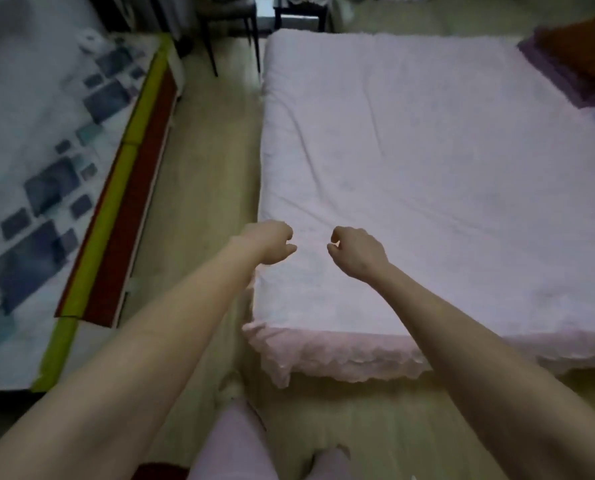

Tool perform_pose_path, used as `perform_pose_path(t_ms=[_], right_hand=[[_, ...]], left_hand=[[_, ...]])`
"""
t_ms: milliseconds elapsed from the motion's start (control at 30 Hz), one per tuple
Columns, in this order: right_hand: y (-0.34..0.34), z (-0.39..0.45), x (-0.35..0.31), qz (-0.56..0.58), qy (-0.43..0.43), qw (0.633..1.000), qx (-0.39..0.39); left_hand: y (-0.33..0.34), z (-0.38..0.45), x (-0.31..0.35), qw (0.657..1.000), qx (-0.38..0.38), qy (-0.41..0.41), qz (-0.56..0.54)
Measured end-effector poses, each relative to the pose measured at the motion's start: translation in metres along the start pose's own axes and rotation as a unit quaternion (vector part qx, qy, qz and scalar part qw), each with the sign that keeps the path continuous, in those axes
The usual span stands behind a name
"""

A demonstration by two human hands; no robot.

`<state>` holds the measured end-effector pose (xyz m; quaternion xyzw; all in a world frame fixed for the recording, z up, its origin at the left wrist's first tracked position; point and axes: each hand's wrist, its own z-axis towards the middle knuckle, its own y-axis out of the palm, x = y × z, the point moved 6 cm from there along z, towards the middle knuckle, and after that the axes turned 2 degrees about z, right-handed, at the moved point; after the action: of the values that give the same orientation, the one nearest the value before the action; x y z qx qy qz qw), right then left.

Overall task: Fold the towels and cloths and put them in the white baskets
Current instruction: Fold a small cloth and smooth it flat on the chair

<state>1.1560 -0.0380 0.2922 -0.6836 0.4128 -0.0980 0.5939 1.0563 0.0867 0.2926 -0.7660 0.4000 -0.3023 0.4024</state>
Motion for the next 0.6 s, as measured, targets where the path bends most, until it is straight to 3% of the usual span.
perform_pose_path(t_ms=[200,367,600], right_hand=[[0.052,0.106,-0.165,-0.038,-0.103,0.992,-0.063],[0.067,0.201,-0.292,-0.044,-0.13,0.986,-0.095],[0.038,0.344,-0.383,-0.042,-0.125,0.988,-0.079]], left_hand=[[-0.028,-0.011,-0.194,0.992,0.013,-0.12,-0.043],[-0.078,-0.004,-0.357,0.986,0.026,-0.166,-0.01],[-0.151,0.082,-0.495,0.985,0.021,-0.169,-0.007]])
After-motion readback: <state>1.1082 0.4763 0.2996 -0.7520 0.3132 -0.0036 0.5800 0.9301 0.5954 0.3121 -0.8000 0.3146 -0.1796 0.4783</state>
